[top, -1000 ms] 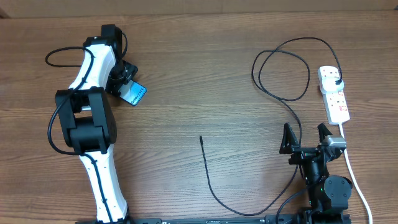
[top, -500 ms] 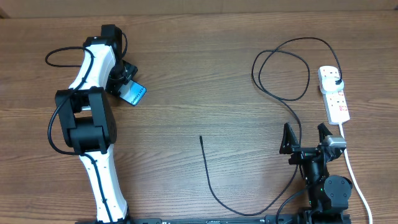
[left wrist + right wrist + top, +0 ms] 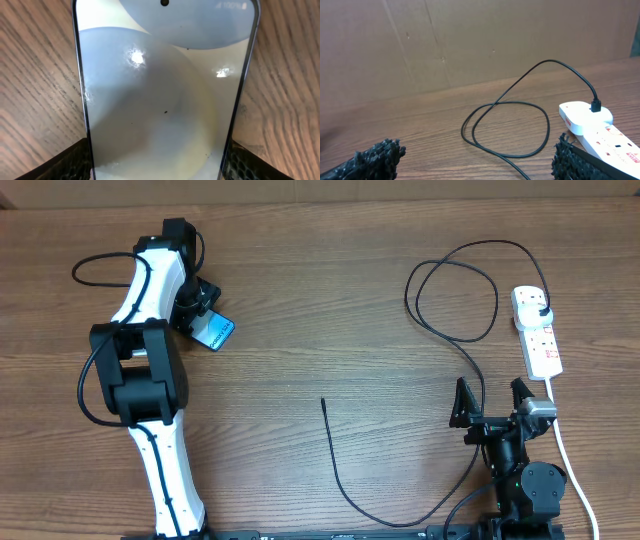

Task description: Plug charger to phone and switch on socket

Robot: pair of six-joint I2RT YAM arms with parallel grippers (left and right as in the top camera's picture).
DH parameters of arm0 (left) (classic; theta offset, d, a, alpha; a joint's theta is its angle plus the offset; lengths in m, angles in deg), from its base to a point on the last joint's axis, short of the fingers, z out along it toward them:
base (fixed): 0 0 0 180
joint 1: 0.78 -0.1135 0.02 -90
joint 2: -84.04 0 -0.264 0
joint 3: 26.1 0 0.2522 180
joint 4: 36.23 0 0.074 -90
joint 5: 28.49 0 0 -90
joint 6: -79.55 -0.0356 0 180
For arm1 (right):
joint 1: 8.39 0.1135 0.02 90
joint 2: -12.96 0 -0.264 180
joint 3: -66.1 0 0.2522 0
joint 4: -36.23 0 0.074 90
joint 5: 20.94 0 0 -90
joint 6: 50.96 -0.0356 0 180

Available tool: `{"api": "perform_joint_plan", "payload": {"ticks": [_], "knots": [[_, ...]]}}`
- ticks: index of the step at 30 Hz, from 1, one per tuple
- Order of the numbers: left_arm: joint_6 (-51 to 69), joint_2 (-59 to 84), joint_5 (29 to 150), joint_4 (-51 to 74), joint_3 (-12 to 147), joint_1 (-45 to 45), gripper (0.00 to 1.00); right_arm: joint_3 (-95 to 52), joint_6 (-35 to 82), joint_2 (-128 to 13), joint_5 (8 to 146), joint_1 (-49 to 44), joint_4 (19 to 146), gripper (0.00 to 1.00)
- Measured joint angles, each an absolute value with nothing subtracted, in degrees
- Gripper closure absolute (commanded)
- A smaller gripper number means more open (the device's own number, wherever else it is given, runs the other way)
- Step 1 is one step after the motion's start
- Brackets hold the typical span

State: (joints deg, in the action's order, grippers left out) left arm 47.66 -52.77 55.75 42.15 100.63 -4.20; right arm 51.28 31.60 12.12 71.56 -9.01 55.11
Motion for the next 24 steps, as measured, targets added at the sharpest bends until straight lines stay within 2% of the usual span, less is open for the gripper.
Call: {"api": "perform_joint_plan", "payload": {"ticks": [24], "knots": [[42.9,-55.0,59.7,43.1,108.8,-4.2,0.96,51.3,31.6,12.1,71.6,-9.0,55.1,0.0]]}}
